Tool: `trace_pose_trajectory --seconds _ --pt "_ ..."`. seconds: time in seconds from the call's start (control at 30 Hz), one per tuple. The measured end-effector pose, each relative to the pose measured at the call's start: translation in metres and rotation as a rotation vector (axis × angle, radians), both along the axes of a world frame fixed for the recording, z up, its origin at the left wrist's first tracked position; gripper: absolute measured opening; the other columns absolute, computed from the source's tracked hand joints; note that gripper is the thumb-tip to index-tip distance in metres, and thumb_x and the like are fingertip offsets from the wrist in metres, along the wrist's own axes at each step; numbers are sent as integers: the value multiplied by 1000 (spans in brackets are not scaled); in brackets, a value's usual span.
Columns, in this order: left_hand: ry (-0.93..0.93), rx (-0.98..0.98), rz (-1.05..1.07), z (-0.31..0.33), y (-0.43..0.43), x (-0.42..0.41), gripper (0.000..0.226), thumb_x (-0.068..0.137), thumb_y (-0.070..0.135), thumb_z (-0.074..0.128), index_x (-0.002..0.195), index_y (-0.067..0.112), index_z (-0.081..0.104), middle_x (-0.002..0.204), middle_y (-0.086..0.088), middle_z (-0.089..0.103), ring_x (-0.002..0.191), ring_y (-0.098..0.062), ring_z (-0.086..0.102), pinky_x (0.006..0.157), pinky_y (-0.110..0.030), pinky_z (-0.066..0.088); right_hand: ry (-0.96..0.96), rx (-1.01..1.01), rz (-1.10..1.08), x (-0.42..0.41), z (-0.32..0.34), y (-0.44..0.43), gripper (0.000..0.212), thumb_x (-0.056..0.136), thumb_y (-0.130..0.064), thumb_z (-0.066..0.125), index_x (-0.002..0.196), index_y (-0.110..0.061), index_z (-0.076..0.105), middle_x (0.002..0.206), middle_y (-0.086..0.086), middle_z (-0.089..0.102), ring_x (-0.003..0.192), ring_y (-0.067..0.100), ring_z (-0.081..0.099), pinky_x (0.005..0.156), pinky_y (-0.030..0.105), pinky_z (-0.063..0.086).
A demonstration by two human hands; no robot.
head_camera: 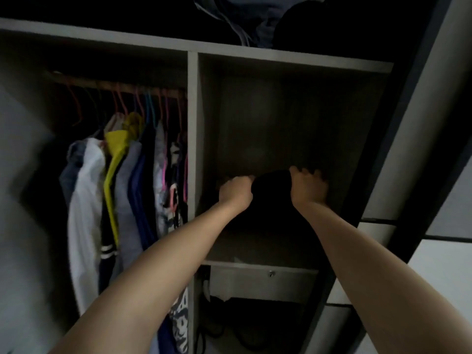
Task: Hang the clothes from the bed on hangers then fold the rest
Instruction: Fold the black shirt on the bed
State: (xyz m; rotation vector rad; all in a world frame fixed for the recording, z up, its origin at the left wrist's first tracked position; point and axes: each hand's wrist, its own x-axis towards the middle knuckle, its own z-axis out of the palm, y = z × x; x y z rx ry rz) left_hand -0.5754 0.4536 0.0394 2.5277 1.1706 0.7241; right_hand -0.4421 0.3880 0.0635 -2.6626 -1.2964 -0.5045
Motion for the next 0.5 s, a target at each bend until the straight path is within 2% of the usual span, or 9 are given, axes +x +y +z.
trace_pose_trajectory --seconds 0.17,0.27,0.37,0.4,0.43,0.47,0.5 --pt "298 209 -33 23 44 27 25 99 21 38 114 16 57 116 -10 60 104 -27 57 82 -36 43 155 23 -41 15 4 22 38 98 -13 36 135 -20 40 130 14 50 122 35 46 91 43 43" --pt "268 417 45 28 72 46 29 98 18 41 122 15 56 121 -11 59 108 -29 57 83 -34 41 244 226 -26 30 9 60 38 98 -11 35 135 -15 41 132 16 49 121 35 47 94 42 41" --pt "67 743 188 19 101 53 46 87 20 57 132 18 53 133 -14 54 117 -33 55 90 -45 45 163 572 44 46 -7 96 44 92 -5 43 135 -14 42 140 16 41 130 39 34 100 44 35" --pt "23 818 172 13 114 57 52 86 23 56 137 20 48 141 -15 47 123 -35 50 94 -49 44 159 637 82 51 -16 107 45 90 -5 46 135 -13 43 143 16 38 133 39 29 104 46 32" --pt "81 776 136 2 122 58 60 88 28 51 145 23 34 151 -14 31 133 -36 38 101 -53 36 169 635 118 55 -28 112 47 89 -7 49 135 -12 43 146 17 35 136 38 25 108 47 28" --pt "185 669 96 -16 132 61 69 91 33 47 150 27 12 157 -13 5 142 -36 19 108 -57 23 170 553 130 59 -43 115 49 90 -10 51 137 -12 40 149 17 30 139 36 21 112 47 25" --pt "302 527 65 -37 140 64 78 92 37 47 148 31 -7 154 -10 -18 144 -35 -1 111 -58 10 179 424 127 62 -59 116 54 91 -15 52 141 -14 35 153 15 24 142 34 15 115 48 20"
